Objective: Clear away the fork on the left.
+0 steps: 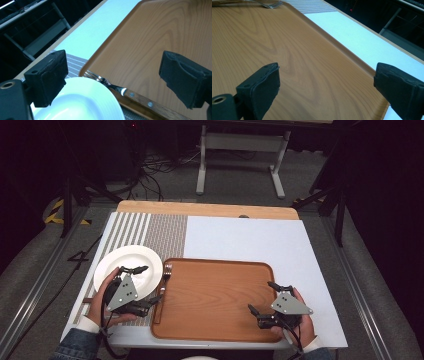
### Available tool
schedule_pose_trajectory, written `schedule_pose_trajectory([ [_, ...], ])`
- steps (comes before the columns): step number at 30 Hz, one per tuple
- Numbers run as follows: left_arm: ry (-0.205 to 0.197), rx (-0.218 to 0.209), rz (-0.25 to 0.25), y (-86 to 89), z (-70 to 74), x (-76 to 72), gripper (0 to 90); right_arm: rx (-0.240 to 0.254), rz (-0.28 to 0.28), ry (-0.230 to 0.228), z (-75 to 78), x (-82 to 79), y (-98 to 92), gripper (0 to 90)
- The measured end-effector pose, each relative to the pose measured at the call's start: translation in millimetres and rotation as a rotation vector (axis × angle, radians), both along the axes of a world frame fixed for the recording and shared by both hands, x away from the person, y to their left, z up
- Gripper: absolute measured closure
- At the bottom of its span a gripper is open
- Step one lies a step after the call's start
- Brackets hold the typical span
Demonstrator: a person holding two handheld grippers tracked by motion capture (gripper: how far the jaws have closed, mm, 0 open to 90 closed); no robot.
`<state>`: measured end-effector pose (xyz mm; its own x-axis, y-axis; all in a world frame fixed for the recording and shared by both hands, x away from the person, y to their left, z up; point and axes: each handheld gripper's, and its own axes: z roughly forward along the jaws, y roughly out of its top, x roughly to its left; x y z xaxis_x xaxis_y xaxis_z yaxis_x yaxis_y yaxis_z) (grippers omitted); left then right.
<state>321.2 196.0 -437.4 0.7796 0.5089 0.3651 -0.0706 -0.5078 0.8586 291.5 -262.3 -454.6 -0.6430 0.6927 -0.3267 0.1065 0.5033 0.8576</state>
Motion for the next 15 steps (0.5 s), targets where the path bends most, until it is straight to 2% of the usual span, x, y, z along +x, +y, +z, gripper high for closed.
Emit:
schedule_pose_trajectory([
  [5, -0.001, -0.028, 0.028, 6.9, -3.8, -6.6, 9.1, -0.001, -0.002, 0.002, -0.3, -0.1, 0.0, 7.4],
  [8, 0.015, -0.076, 0.053, 11.6, -10.1, -10.7, 9.1, -0.003, -0.003, 0.002, -0.5, 0.0, -0.2, 7.4],
  [11, 0.021, -0.084, 0.069, 14.3, -15.0, -14.6, 8.8, -0.002, -0.003, 0.003, -0.6, 0.4, -0.5, 7.4],
  [13, 0.037, -0.113, 0.077, 17.3, -17.5, -17.1, 9.0, -0.001, -0.005, 0.004, -0.6, 0.5, -0.5, 7.4],
  [15, 0.053, -0.112, 0.089, 21.2, -21.4, -20.5, 8.9, 0.000, -0.001, 0.005, -0.7, 1.0, -0.7, 7.4],
])
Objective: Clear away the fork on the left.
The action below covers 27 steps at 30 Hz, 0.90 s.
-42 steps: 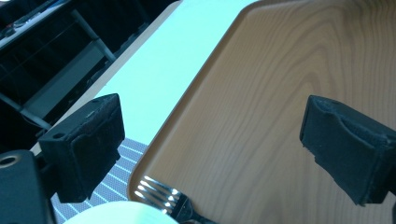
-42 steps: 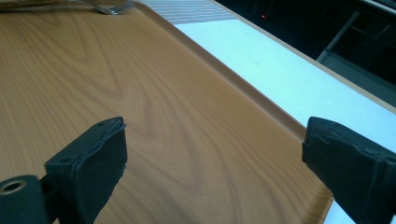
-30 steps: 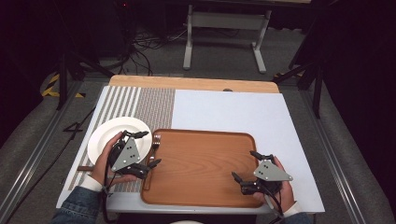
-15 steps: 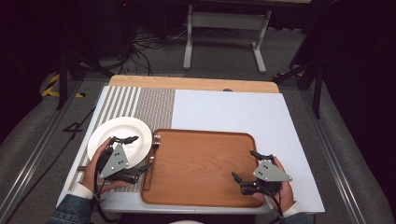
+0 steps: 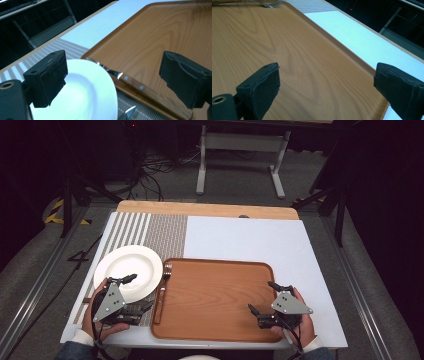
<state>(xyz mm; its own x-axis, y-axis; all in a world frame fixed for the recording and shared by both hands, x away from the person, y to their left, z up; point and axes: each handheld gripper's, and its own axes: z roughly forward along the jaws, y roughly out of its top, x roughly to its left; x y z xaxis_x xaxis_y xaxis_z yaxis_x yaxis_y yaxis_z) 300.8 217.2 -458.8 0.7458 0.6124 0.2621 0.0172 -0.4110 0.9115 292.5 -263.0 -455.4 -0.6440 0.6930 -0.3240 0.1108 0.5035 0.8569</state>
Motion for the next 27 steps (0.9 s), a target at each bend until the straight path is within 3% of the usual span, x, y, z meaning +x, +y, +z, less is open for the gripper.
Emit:
schedule_pose_trajectory([
  [6, 0.016, -0.001, 0.004, 3.7, -4.2, -0.6, 8.5, 0.003, -0.004, -0.002, 0.2, 0.5, -1.7, 7.4],
  [27, 0.003, 0.026, -0.016, 6.4, -4.3, -1.8, 8.0, -0.023, -0.005, -0.003, -1.1, 1.5, 2.9, 7.4],
])
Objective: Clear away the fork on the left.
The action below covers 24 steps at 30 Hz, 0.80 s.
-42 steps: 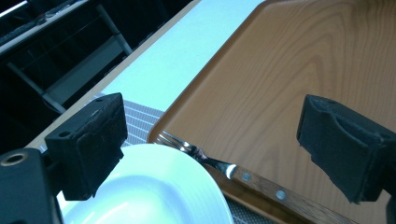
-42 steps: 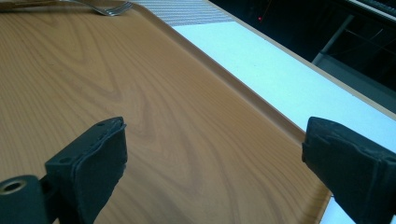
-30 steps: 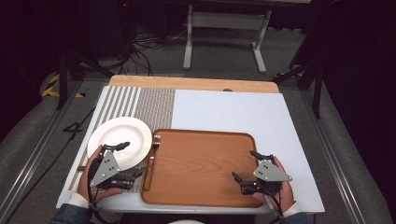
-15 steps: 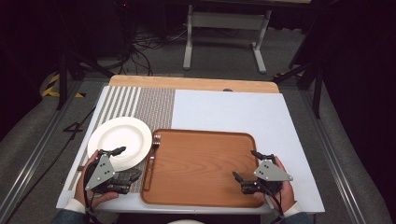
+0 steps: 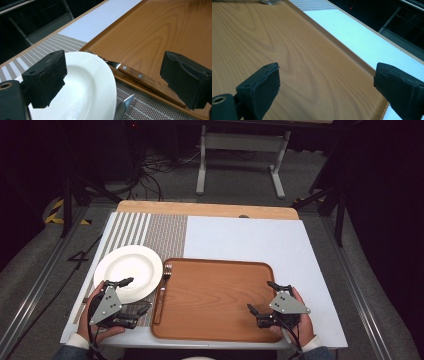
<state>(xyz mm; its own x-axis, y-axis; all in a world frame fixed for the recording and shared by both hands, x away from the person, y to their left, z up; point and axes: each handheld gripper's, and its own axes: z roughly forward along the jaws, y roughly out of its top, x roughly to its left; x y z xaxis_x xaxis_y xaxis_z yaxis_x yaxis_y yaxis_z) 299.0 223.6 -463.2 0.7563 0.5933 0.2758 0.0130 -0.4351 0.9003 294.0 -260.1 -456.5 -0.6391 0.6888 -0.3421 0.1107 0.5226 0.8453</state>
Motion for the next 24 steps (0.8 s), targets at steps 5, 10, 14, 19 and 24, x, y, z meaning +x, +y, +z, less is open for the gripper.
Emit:
schedule_pose_trajectory([
  [5, 0.001, -0.005, -0.006, -1.2, 0.2, 1.8, 8.0, 0.000, -0.004, 0.002, -0.5, -1.0, -1.3, 7.4],
  [10, 0.001, -0.002, -0.013, -1.8, 0.3, 2.9, 7.8, 0.001, -0.009, 0.004, -0.7, -1.9, -2.4, 7.4],
  [14, 0.005, -0.001, -0.021, -2.9, 0.0, 3.4, 7.8, -0.001, -0.012, 0.004, -0.8, -2.4, -2.6, 7.4],
  [19, 0.006, 0.001, -0.032, -3.2, 0.0, 3.7, 7.8, 0.000, -0.014, 0.003, -0.8, -2.7, -3.3, 7.4],
  [24, 0.007, 0.006, -0.034, -3.5, -0.2, 3.8, 7.8, 0.000, -0.013, 0.003, -0.8, -2.5, -3.3, 7.4],
])
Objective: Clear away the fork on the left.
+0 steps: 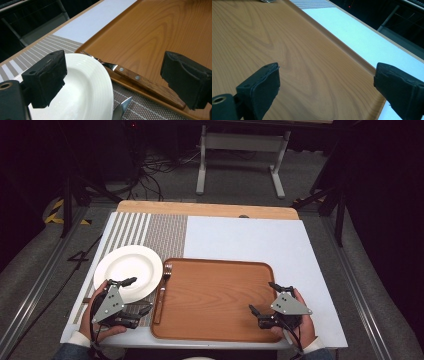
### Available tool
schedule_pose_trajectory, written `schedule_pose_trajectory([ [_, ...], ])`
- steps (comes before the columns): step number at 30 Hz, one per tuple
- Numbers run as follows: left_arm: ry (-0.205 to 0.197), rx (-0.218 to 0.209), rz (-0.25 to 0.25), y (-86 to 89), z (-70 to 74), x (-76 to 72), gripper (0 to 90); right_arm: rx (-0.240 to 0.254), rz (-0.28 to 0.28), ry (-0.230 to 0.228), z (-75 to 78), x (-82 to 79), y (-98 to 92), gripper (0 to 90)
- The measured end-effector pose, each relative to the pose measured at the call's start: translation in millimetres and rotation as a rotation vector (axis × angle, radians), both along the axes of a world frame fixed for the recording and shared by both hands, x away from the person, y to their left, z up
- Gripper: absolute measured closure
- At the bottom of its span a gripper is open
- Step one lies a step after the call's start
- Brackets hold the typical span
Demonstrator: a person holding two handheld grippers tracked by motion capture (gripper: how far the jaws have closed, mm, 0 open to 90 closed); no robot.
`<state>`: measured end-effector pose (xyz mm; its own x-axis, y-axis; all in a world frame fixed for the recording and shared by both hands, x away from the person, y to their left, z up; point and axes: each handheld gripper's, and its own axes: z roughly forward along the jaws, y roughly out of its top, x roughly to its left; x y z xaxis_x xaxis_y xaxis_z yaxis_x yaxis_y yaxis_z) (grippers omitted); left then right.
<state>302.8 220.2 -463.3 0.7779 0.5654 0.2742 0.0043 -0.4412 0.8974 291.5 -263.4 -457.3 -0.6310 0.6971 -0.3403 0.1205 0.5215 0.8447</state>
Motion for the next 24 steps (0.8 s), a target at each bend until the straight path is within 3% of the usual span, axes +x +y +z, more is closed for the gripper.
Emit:
schedule_pose_trajectory([
  [11, 0.008, -0.005, -0.006, -0.9, -0.3, 0.4, 7.7, 0.008, 0.002, 0.003, -0.1, 0.4, -0.9, 7.4],
  [24, 0.022, 0.032, -0.009, -4.6, -2.4, 2.6, 7.7, 0.009, 0.011, 0.010, -0.9, 2.9, -1.4, 7.4],
])
